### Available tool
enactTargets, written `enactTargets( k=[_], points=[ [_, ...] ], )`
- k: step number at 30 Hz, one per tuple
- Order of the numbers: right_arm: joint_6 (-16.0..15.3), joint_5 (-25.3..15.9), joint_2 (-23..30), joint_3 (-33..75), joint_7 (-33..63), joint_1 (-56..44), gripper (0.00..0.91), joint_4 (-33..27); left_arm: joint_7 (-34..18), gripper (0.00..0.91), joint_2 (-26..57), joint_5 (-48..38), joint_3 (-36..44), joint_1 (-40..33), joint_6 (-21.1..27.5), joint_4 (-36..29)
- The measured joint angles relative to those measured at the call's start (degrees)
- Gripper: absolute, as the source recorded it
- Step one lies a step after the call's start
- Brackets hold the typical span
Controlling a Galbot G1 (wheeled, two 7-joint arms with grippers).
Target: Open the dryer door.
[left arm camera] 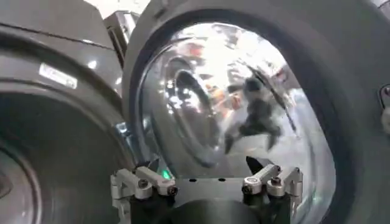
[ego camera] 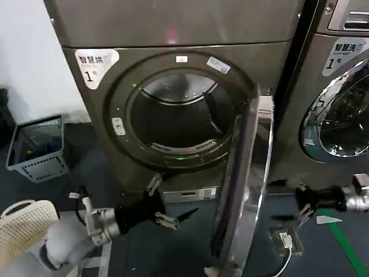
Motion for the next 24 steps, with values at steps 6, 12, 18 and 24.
enactTargets(
  k=[6, 12, 18, 24],
  points=[
    [1.4, -2.3, 2.7, 10.2, 2.5, -6.7, 0.907, -13.7, -0.5, 0.907, -2.0, 1.0, 4.4, -3.6, -0.1, 1.0],
    [0.0, -4.7, 6.8, 25.6, 7.4, -15.9, 0.907, -19.5, -1.3, 0.907, -4.5, 1.9, 9.4, -7.3, -0.3, 2.5],
    [0.5, -9.5, 11.2, 38.8, 13.4, -25.3, 0.907, -21.5, -1.7, 0.907, -7.2, 1.8, 14.4, -11.9, -0.4, 4.2],
    [0.6, -15.4, 16.2, 50.5, 23.2, -34.7, 0.907, -19.8, -2.4, 0.907, -10.0, 1.7, 18.9, -16.7, -0.7, 6.1]
  ],
)
